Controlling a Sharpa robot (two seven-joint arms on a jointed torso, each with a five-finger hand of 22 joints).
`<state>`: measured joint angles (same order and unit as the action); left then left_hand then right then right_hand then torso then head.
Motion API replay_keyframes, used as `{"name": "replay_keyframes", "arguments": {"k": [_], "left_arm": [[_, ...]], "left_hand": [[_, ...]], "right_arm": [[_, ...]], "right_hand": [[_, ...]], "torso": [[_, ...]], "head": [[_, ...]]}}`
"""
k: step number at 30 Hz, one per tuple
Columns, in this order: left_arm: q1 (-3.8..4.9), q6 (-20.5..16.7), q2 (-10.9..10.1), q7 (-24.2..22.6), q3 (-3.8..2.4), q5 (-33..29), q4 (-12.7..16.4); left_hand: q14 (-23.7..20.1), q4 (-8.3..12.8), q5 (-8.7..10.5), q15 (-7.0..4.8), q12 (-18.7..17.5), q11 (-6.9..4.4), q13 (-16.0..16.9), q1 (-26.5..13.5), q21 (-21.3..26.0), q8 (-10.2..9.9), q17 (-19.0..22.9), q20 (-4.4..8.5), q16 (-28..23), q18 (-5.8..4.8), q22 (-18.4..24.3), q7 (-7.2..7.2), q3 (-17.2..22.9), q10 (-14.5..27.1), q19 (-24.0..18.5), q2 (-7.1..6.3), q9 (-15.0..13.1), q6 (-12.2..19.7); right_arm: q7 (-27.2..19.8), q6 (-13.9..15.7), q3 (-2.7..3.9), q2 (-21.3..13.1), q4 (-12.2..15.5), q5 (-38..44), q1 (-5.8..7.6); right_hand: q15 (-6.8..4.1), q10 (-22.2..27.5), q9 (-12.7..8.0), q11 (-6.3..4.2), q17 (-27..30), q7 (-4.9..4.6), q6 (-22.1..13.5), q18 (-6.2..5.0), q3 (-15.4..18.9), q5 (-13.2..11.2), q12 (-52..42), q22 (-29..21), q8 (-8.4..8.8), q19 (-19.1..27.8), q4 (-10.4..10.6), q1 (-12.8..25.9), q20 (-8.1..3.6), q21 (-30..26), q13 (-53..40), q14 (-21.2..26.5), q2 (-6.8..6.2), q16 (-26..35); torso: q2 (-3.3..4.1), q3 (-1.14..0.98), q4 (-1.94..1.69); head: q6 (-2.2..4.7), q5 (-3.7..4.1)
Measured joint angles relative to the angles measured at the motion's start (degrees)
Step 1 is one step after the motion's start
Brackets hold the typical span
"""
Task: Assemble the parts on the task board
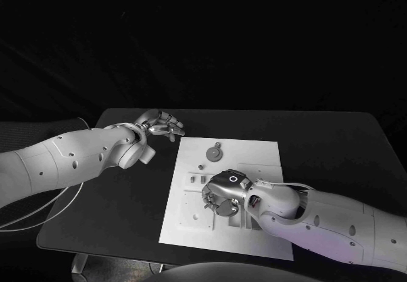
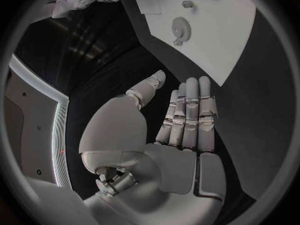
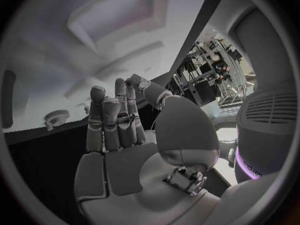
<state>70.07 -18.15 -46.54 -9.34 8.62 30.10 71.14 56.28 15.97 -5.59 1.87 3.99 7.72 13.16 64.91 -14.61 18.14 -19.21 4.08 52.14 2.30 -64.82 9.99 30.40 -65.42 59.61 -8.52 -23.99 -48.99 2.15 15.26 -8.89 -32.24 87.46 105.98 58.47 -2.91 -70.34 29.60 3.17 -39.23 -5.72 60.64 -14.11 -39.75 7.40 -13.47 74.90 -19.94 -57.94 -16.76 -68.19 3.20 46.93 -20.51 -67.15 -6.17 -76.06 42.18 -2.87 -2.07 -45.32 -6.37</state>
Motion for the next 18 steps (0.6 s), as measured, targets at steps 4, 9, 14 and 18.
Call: {"name": "replay_keyframes", "arguments": {"k": [4,9,14,18], "left_arm": [[0.0,0.0,0.0,0.0,0.0,0.0,0.0],[0.0,0.0,-0.01,0.0,0.0,0.0,0.03],[0.0,0.0,-0.12,0.02,0.0,0.0,0.08],[0.0,0.0,-0.31,0.03,0.0,0.0,0.15]], "left_hand": [[0.0,0.0,0.0,0.0,0.0,0.0,0.0,0.0,0.0,0.0,-0.05,0.0,0.0,0.0,0.0,0.0,0.0,-0.01,0.0,0.0,0.0,0.0],[0.0,0.0,0.0,0.0,0.0,-0.02,0.0,0.0,0.0,0.0,-0.05,-0.2,0.0,0.0,0.01,0.0,0.0,-0.02,0.19,0.0,0.0,0.0],[0.0,0.0,0.0,0.0,0.0,0.15,0.01,0.0,0.0,0.0,-0.12,-0.2,0.0,0.0,-0.03,-0.01,0.0,0.15,0.19,0.0,0.0,0.01],[0.0,0.0,0.0,0.0,0.0,0.22,-0.05,0.0,0.0,0.0,-0.16,-0.2,0.0,0.0,-0.05,-0.02,0.0,0.23,0.19,0.0,0.0,0.01]], "right_arm": [[0.19,-0.01,0.13,-0.15,0.38,0.21,0.23],[0.55,-0.05,0.25,-0.21,0.61,0.63,0.67],[0.92,-0.11,0.3,-0.21,0.64,1.03,1.02],[1.15,-0.11,0.31,-0.3,0.64,1.24,1.02]], "right_hand": [[0.0,-0.21,0.0,-0.21,0.0,0.0,0.0,0.02,0.01,0.0,0.0,0.0,0.01,0.0,-0.01,0.0,0.0,0.0,0.01,-0.01,0.0,0.0],[0.07,-0.21,0.0,-0.21,0.01,0.0,-0.01,0.31,0.01,-0.02,0.0,0.0,0.02,0.0,-0.01,0.01,0.0,0.0,0.02,-0.1,0.0,0.0],[0.07,-0.21,0.04,-0.2,0.0,0.0,-0.01,-0.12,0.02,-0.03,0.0,0.0,0.03,0.0,-0.01,0.01,0.0,0.0,0.01,-0.11,-0.01,0.0],[0.07,-0.21,0.07,-0.21,-0.04,-0.01,-0.02,-0.21,0.07,-0.07,0.01,0.0,0.04,0.0,-0.07,0.01,0.0,0.0,0.0,-0.11,-0.01,0.0]], "torso": [[0.0,0.0,0.01],[0.0,0.0,0.0],[0.0,0.02,-0.03],[0.0,0.03,-0.04]], "head": [[0.03,0.04],[0.04,0.07],[0.09,0.12],[0.13,0.15]]}}
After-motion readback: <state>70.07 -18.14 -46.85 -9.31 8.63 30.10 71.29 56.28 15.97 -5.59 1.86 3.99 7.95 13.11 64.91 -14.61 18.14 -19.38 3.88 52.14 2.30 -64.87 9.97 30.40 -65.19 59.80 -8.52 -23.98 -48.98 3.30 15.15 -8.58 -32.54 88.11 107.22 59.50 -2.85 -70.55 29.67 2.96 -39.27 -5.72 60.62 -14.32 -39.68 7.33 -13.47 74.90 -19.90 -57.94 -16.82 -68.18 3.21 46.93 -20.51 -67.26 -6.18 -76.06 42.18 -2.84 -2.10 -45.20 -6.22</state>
